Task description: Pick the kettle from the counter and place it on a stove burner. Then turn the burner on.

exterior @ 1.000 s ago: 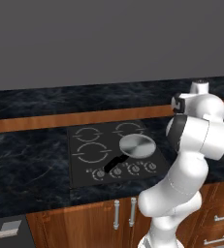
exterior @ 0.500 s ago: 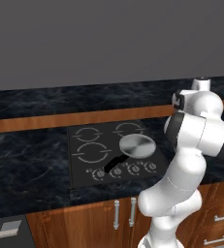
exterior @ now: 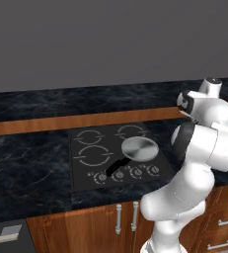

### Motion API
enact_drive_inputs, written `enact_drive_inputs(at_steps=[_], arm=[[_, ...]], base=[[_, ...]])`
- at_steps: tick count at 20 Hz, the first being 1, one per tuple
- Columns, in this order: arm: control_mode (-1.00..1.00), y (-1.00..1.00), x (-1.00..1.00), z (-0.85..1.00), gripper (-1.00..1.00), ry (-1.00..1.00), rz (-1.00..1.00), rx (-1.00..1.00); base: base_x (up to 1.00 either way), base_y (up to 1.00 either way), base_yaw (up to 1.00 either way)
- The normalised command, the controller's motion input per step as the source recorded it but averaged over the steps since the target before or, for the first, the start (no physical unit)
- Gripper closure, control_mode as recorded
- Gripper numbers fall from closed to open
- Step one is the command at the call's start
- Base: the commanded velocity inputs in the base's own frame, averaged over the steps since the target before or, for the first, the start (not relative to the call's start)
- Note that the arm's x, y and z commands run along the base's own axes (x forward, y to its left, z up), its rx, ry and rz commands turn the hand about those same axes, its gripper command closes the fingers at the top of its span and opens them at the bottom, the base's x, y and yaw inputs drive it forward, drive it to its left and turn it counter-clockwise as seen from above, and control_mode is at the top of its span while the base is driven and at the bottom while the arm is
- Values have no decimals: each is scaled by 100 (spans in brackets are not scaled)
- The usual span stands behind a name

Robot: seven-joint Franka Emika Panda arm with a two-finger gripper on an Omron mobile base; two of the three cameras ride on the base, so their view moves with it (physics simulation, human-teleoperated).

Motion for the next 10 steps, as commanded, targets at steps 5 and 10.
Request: enact_drive_inputs(at_steps=[5,10], arm=[[-100,68,0,61,100,-12,9,1],[-100,94,0,81,100,-1,10,0]], base=[[0,0,0],[0,0,0]])
